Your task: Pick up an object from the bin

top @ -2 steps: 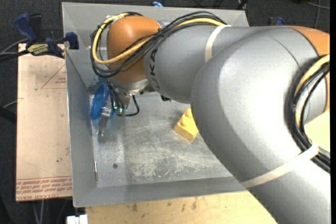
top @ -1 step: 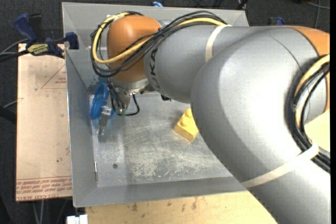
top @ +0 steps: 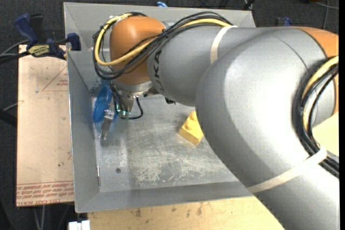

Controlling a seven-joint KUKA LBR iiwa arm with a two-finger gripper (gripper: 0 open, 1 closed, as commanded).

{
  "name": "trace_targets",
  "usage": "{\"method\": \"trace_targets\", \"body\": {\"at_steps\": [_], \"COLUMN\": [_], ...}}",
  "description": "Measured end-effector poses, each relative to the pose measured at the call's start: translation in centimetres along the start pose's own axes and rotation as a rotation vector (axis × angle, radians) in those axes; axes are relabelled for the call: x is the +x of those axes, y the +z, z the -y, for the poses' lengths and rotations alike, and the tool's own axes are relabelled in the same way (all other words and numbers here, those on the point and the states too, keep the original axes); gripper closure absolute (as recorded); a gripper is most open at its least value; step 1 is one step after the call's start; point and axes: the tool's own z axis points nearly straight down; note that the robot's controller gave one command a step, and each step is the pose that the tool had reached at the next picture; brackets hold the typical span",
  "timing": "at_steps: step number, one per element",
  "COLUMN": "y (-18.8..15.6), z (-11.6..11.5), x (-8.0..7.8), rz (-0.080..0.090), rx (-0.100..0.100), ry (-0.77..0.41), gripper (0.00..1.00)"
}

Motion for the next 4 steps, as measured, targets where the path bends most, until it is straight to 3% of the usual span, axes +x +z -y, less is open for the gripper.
{"method": "trace_targets", "body": {"at_steps": [1,2,3,4], "y": [-0.10,0.01,-0.10,0.01], "z": [-0.01,-0.01,-0.02,-0.01], "x": [-0.06,0.00,-0.06,0.00], "rz": [0.002,0.000,0.002,0.000], "rx": [-0.001,0.000,-0.001,0.000], "ry": [0.000,0.000,0.000,0.000], "gripper": [1.00,0.00,1.00,0.00]}}
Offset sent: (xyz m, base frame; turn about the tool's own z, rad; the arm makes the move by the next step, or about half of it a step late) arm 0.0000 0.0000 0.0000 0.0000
